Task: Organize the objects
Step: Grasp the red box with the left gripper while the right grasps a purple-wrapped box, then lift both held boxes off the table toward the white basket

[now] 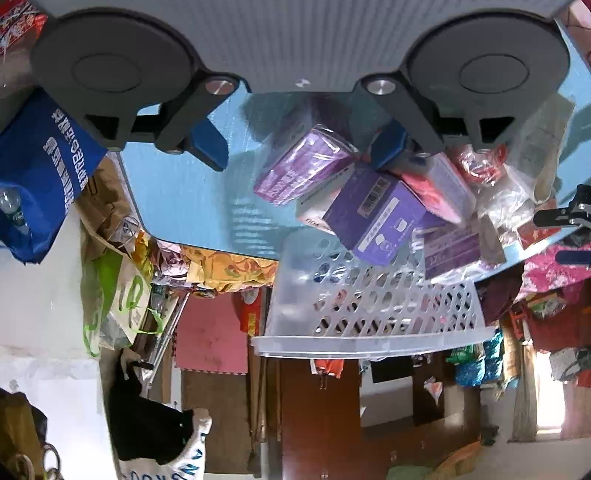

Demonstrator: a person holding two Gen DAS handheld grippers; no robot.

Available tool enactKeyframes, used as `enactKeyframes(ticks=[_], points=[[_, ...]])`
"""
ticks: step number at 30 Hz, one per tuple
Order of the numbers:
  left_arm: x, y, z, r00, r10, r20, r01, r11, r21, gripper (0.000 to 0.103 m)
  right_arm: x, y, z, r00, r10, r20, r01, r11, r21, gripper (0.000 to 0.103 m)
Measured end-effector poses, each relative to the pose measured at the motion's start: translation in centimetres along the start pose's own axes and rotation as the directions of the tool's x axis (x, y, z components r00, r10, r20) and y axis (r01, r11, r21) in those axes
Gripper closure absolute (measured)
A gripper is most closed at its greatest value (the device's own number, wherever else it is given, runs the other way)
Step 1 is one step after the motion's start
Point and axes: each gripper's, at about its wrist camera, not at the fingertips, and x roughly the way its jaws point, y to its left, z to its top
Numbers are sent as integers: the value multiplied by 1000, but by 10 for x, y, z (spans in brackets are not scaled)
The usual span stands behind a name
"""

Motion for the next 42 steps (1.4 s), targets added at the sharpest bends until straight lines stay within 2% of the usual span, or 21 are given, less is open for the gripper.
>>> enactKeyframes(ticks=[4,6,8,9,10,12,15,18,20,22,27,29,33,35,37,39,40,41,42], points=[[5,-12,-1,999,15,-30,-14,999,48,10,-1,5,-1,1000,-20,4,20,999,-34,34],[6,-16,0,999,29,-35,-26,997,78,10,-1,4,-1,1000,-19,1,19,999,-32,48],[5,-21,-2,998,47,-31,-44,994,100,16,0,2,-1,1000,-14,-2,14,1000,-25,49],[4,-21,-3,998,59,-28,-56,993,108,25,-1,2,-1,1000,-13,0,13,1000,-23,51],[4,-21,-3,997,68,-24,-65,992,110,41,-2,2,-1,1000,-14,8,15,1000,-17,51],[3,-19,-2,996,83,-16,-81,993,86,61,-6,0,-2,999,-27,37,27,1000,-2,53],[-3,-9,-3,996,84,20,-84,996,15,70,-13,-3,-3,996,-33,84,31,999,25,54],[-7,-4,-2,995,82,56,-81,996,-31,73,-18,-7,-4,992,-24,121,18,999,50,55],[-13,-2,-4,992,80,97,-75,996,-54,73,-20,-9,-4,991,-13,135,5,998,59,55],[-14,-1,-5,991,87,105,-80,994,-67,74,-20,-9,-3,991,-10,137,2,998,62,56],[-10,0,-7,993,95,77,-92,995,-43,73,-19,-8,-3,991,0,132,-8,998,63,56],[-7,-1,-5,994,93,59,-92,996,-11,70,-19,-8,-3,991,3,132,-12,998,67,56],[-5,-5,-10,995,88,54,-90,995,44,32,-18,-8,-3,992,8,127,-16,998,66,56],[-7,-6,-9,997,64,51,-67,996,66,25,-18,-8,-3,992,11,124,-19,998,65,56],[-5,-8,-8,998,56,25,-58,995,84,25,-18,-8,-3,992,10,125,-18,998,65,56],[4,-11,-6,996,81,-28,-77,992,103,27,-18,-9,-3,992,17,123,-25,997,68,56],[7,-11,-5,995,91,-47,-86,991,102,37,-18,-9,-3,992,19,124,-27,997,68,56],[11,-10,-4,993,92,-68,-86,992,96,42,-18,-9,-3,992,18,126,-26,997,67,56],[12,-8,-4,993,92,-67,-87,993,82,42,-19,-9,-3,992,17,128,-26,997,68,57]])
